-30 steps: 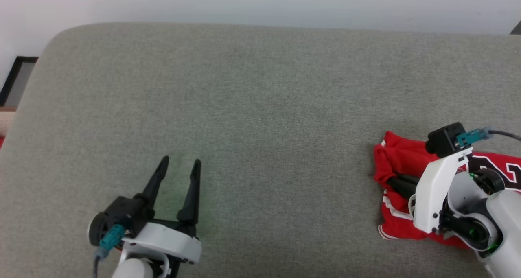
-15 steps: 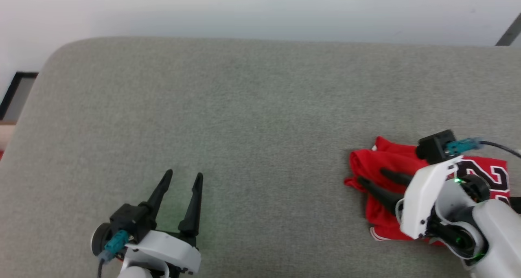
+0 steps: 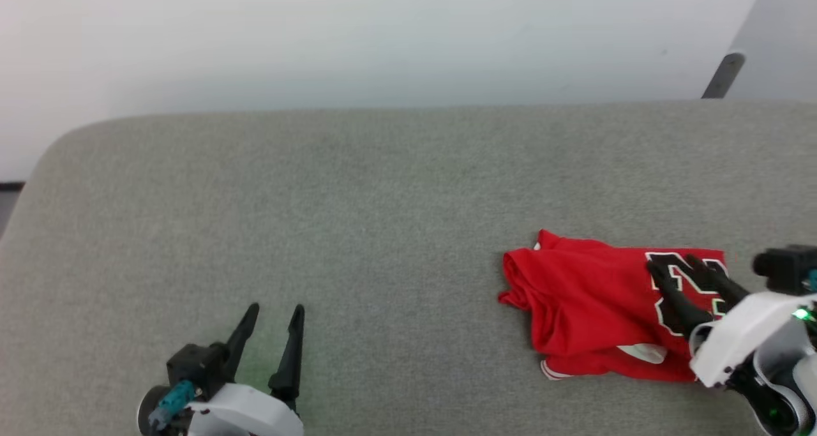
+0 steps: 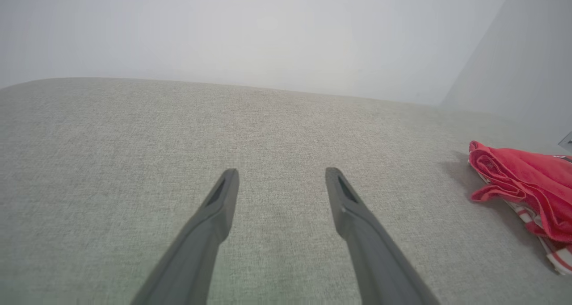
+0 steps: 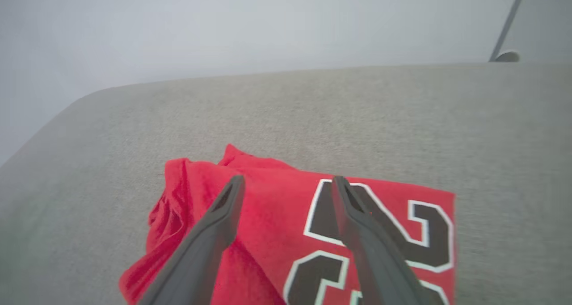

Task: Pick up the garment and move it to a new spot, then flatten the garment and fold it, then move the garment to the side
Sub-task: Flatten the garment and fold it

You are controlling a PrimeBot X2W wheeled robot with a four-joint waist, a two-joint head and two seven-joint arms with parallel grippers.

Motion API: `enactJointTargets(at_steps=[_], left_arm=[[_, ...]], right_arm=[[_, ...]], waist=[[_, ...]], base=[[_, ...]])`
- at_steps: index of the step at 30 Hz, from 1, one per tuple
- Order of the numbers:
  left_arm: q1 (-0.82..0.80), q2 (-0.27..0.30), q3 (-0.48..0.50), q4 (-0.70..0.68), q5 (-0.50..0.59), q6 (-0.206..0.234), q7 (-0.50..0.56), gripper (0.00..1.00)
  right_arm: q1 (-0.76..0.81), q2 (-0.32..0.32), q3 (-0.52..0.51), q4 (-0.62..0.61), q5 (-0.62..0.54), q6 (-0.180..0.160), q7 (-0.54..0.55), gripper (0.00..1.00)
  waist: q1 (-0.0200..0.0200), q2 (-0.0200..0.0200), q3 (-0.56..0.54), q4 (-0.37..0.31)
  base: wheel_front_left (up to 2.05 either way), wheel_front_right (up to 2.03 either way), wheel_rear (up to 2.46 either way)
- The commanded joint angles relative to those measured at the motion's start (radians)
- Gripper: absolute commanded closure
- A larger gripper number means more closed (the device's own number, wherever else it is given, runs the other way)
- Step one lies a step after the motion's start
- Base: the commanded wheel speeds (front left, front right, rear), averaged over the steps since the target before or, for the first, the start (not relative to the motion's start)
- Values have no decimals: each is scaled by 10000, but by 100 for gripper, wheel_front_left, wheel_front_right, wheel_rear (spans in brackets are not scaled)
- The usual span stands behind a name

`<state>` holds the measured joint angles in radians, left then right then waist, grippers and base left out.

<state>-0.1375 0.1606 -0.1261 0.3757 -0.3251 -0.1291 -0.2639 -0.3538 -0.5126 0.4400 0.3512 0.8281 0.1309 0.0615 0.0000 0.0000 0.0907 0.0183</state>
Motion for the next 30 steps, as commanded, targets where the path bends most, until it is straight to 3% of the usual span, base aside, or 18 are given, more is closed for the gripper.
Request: enactJointTargets(at_steps=[1, 7, 12, 30], left_arm=[[131, 32, 10, 101, -89, -24, 3, 0], [390, 161, 205, 137, -244, -24, 3, 0], [771, 254, 457, -159, -195, -24, 3, 0], [2812, 192, 1636, -2233, 320, -24, 1, 0]], right_arm=[[249, -28, -67, 218, -135, -3, -478, 0], [504, -29, -149, 775, -584, -3, -2275, 0], [743, 109, -335, 734, -1177, -3, -2896, 0], [2886, 850, -2842, -1391, -2642, -3, -2881, 0]], waist=[[0, 0, -408, -313], [0, 0, -820, -516], [0, 0, -1015, -637], [0, 0, -1184, -612]], base=[[0, 0, 0], [0, 0, 0], [0, 0, 0], [0, 0, 0]])
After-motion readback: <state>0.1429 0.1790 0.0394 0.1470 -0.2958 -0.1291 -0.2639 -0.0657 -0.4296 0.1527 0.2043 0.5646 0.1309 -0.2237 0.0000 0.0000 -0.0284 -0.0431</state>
